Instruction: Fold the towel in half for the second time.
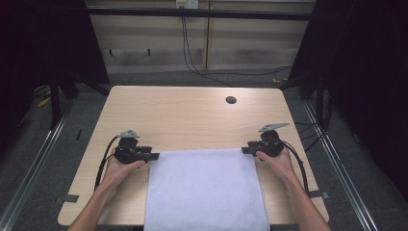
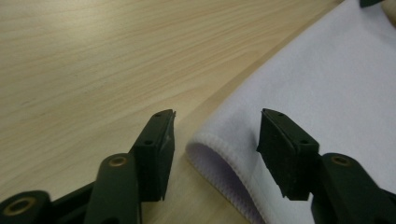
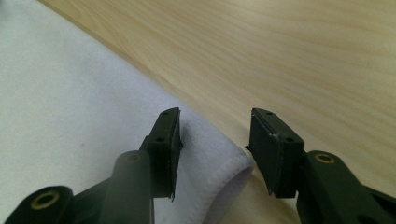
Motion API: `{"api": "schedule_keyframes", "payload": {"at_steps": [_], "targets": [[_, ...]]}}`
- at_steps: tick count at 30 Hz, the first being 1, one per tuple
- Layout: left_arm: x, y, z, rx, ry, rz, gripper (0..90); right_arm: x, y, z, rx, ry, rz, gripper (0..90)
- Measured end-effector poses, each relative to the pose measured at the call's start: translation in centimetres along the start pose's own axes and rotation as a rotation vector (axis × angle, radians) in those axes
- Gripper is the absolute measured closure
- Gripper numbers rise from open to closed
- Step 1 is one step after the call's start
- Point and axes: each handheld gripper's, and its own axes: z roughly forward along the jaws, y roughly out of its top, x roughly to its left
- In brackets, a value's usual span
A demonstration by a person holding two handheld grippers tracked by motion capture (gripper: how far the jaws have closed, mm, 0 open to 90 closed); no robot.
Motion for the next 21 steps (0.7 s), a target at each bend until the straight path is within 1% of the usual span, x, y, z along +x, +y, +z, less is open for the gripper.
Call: {"api": "schedule_keyframes", "payload": {"at_steps": [1, 2, 3, 4, 5, 7, 8, 9, 10, 11, 12, 13, 14, 15, 16, 18, 19, 20, 21], "targets": [[0.0, -0.1, 0.3, 0.004, 0.005, 0.009, 45.0, -0.1, -0.1, 0.2, 0.005, 0.002, 0.003, 53.5], [-0.1, -0.1, 0.3, 0.008, -0.011, 0.003, 45.7, -0.2, -0.2, 0.3, 0.016, 0.008, 0.008, 53.6], [-0.1, -0.1, 0.2, 0.017, -0.011, 0.011, 46.7, -0.3, -0.3, 0.5, 0.028, 0.015, 0.002, 54.1], [-0.2, -0.1, 0.2, 0.019, -0.01, 0.019, 48.4, -0.3, -0.4, 0.4, 0.029, 0.027, 0.011, 55.1], [-0.3, -0.2, 0.2, 0.021, -0.019, 0.022, 50.2, -0.4, -0.4, 0.4, 0.032, 0.03, 0.011, 56.6], [-0.5, -0.2, 0.3, 0.031, -0.012, 0.046, 58.1, -0.4, -0.5, 0.2, 0.041, 0.041, 0.025, 63.4], [-0.5, -0.2, 0.3, 0.038, -0.019, 0.049, 64.1, -0.4, -0.6, 0.1, 0.042, 0.051, 0.024, 68.9], [-0.5, -0.2, 0.3, 0.045, -0.036, 0.06, 74.4, -0.4, -0.7, 0.1, 0.049, 0.063, 0.035, 74.4], [-0.6, -0.2, 0.3, 0.039, -0.027, 0.067, 80.6, -0.4, -0.7, 0.0, 0.054, 0.068, 0.026, 78.6], [-0.8, -0.1, 0.1, 0.026, -0.026, 0.063, 84.4, -0.4, -0.7, -0.1, 0.054, 0.077, 0.024, 81.6], [-0.8, 0.0, -0.1, 0.018, -0.028, 0.061, 85.8, -0.3, -0.6, -0.3, 0.049, 0.077, 0.02, 83.8], [-0.8, 0.1, -0.3, 0.006, -0.035, 0.054, 86.1, -0.2, -0.4, -0.5, 0.032, 0.077, 0.019, 85.1], [-0.8, 0.2, -0.5, -0.007, -0.042, 0.04, 86.1, -0.2, -0.2, -0.8, 0.013, 0.084, 0.029, 85.8], [-0.6, 0.4, -0.8, -0.013, -0.045, 0.04, 86.3, -0.2, 0.0, -1.0, -0.002, 0.079, 0.027, 86.2], [-0.6, 0.6, -0.9, -0.014, -0.039, 0.048, 86.4, -0.2, 0.3, -1.3, -0.01, 0.08, 0.032, 86.5], [-0.3, 1.3, -1.3, -0.033, -0.046, 0.038, 86.6, -0.2, 1.1, -1.8, -0.034, 0.084, 0.034, 86.7], [-0.2, 2.0, -1.3, -0.005, -0.03, 0.049, 86.6, -0.3, 1.4, -2.0, -0.041, 0.087, 0.028, 86.7], [-0.1, 2.5, -1.3, -0.001, -0.028, 0.054, 86.6, -0.3, 1.9, -2.2, -0.05, 0.081, 0.026, 86.8], [-0.1, 3.3, -1.5, -0.021, -0.031, 0.047, 86.6, -0.3, 2.2, -2.3, -0.05, 0.078, 0.022, 86.7]]}}
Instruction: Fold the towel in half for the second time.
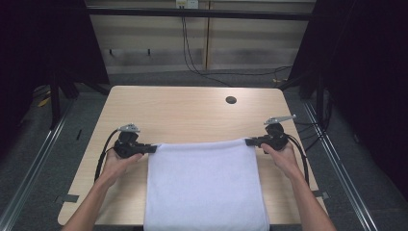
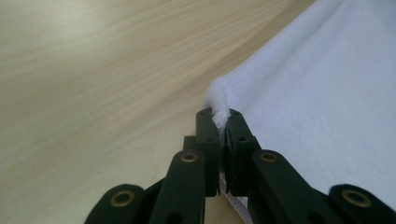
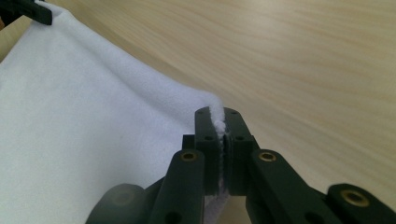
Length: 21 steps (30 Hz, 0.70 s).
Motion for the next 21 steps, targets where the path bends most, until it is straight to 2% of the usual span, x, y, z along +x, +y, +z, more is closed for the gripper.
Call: {"api": "schedule_keyframes", "payload": {"at_steps": [3, 7, 9, 11, 13, 16, 18, 20, 21], "targets": [[-0.1, 1.7, -0.5, -0.02, 0.022, 0.023, 86.6, 0.0, 1.6, -0.9, -0.04, -0.02, -0.009, 86.8], [0.1, 3.4, -1.9, -0.102, 0.033, 0.021, 86.6, -0.1, 3.5, -2.0, -0.077, -0.057, -0.022, 86.9], [0.3, 4.4, -2.8, -0.135, 0.03, 0.038, 86.7, -0.1, 4.3, -2.6, -0.114, -0.059, -0.02, 86.9], [0.4, 5.0, -3.3, -0.168, 0.028, 0.036, 86.8, 0.0, 5.3, -3.4, -0.161, -0.05, -0.022, 86.9], [0.5, 5.7, -3.6, -0.184, 0.049, 0.046, 86.8, 0.2, 6.0, -3.8, -0.166, -0.058, -0.031, 86.9], [0.3, 6.7, -4.3, -0.233, 0.062, 0.041, 86.8, 0.2, 7.0, -4.4, -0.19, -0.063, -0.043, 86.9], [0.1, 7.2, -4.4, -0.252, 0.059, 0.044, 86.8, 0.3, 7.7, -4.9, -0.203, -0.073, -0.053, 86.9], [-0.3, 7.6, -4.7, -0.269, 0.086, 0.07, 86.8, 0.5, 8.5, -5.4, -0.213, -0.079, -0.064, 86.9], [-0.5, 7.6, -4.9, -0.292, 0.082, 0.065, 86.8, 0.6, 8.8, -5.7, -0.224, -0.083, -0.074, 86.9]]}}
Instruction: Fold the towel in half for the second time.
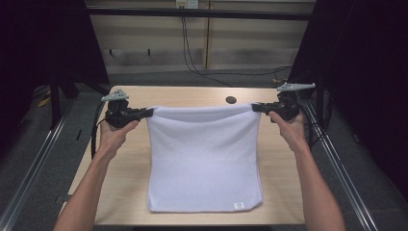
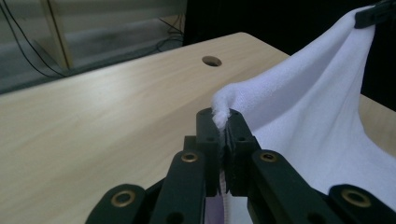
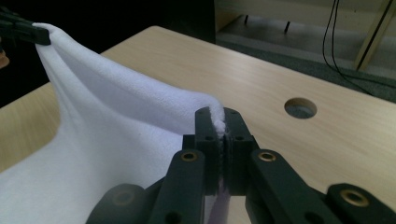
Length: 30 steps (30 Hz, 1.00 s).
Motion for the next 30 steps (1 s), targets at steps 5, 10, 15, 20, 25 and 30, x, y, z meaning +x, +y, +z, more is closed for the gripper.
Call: {"api": "schedule_keyframes", "payload": {"at_steps": [5, 10, 15, 20, 25, 30], "targets": [[-1.1, -1.0, -0.9, 0.039, -0.016, 0.036, 86.8, 0.6, -0.8, -1.1, -0.028, 0.037, 0.0, 86.9], [-2.7, -3.1, -2.2, 0.062, -0.048, 0.053, 86.8, 2.2, -3.0, -2.3, -0.027, 0.075, -0.027, 86.9], [-5.0, -4.9, -4.1, 0.071, -0.084, 0.057, 86.7, 3.9, -4.9, -4.3, -0.025, 0.108, -0.051, 86.8], [-7.0, -7.4, -4.3, 0.097, -0.121, 0.033, 86.6, 5.1, -7.0, -5.3, 0.016, 0.111, -0.062, 86.3], [-8.6, -9.7, -5.3, 0.125, -0.142, 0.049, 86.3, 6.8, -10.4, -6.1, 0.053, 0.131, -0.057, 86.2], [-9.3, -12.7, -5.6, 0.212, -0.163, 0.041, 85.4, 8.7, -14.8, -6.2, 0.159, 0.162, -0.058, 82.3]]}}
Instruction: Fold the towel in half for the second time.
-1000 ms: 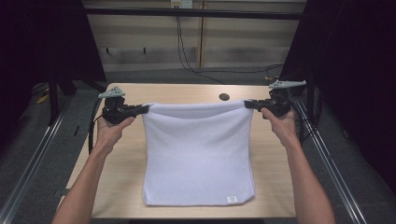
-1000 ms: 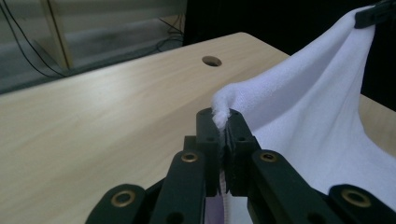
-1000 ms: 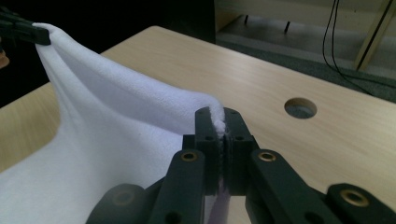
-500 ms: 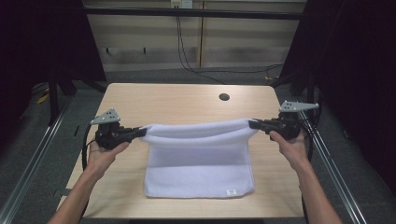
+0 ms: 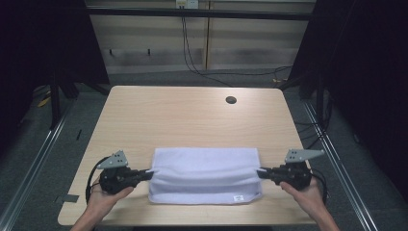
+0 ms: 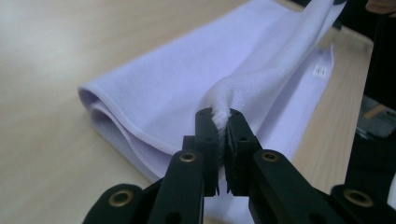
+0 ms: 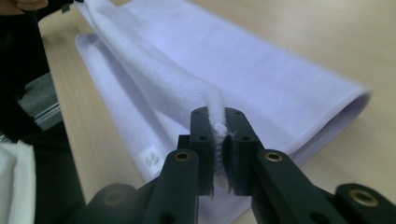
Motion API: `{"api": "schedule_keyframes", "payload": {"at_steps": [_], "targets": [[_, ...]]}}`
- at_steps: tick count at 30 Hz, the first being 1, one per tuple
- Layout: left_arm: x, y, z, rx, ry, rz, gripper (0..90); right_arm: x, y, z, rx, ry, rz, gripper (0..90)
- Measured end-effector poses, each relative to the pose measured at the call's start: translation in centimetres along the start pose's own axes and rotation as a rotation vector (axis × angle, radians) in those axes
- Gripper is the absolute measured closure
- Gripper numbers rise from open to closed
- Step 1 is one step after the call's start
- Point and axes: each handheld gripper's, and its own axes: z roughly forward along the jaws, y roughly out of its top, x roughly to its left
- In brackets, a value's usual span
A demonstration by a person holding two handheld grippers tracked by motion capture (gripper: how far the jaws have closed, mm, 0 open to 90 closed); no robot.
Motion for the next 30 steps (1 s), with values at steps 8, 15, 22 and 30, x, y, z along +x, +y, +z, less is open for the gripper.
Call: {"api": "schedule_keyframes", "payload": {"at_steps": [8, 15, 22, 30], "targets": [[-2.4, -2.2, 0.4, 0.107, -0.05, 0.034, 79.5, 1.8, -3.7, 0.2, 0.117, 0.054, 0.031, 70.7], [-2.3, -2.8, -0.8, 0.035, 0.028, -0.016, 59.3, 1.7, -4.1, -1.1, 0.022, 0.028, 0.061, 64.5], [1.6, -2.5, -2.5, -0.144, 0.115, -0.161, 44.5, 0.4, -4.0, -2.8, -0.197, -0.15, 0.141, 53.1], [2.7, -3.4, -2.4, -0.123, 0.154, -0.198, 34.4, -0.9, -4.9, -2.8, -0.213, -0.187, 0.186, 44.9]]}}
